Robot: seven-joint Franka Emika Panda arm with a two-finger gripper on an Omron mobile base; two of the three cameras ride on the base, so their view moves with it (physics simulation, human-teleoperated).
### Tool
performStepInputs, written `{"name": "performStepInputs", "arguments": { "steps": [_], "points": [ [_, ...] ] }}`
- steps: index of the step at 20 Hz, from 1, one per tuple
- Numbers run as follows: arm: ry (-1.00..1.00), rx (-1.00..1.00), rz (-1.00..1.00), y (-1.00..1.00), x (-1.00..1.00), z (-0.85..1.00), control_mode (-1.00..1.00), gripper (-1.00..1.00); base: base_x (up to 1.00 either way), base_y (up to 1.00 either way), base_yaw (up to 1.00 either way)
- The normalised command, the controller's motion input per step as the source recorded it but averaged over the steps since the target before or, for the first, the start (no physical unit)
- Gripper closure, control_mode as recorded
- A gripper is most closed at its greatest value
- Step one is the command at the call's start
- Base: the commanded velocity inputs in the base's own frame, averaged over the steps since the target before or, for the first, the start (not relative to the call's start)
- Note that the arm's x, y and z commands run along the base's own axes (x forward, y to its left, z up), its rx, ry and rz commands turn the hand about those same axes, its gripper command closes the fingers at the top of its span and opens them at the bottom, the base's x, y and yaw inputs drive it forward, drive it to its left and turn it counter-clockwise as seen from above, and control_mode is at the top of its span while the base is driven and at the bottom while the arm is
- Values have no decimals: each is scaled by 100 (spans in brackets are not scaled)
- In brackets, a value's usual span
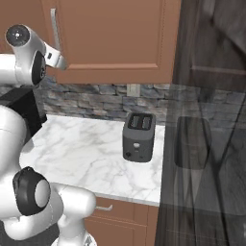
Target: Pick the bell pepper from the counter and place it in the cabinet. Then close the cabinet.
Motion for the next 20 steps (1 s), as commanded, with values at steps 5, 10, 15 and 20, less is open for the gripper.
{"name": "performStepInputs", "arguments": {
  "steps": [5,10,15,20],
  "points": [
    [-26,-2,0,8,22,-39,-100,-100,0,0,0],
    [-42,0,0,0,9,-72,-100,-100,0,0,0],
    [-15,0,0,-3,67,-59,-100,-100,0,0,0],
    [5,5,0,-13,100,-12,-100,-100,0,0,0]
  ]
}}
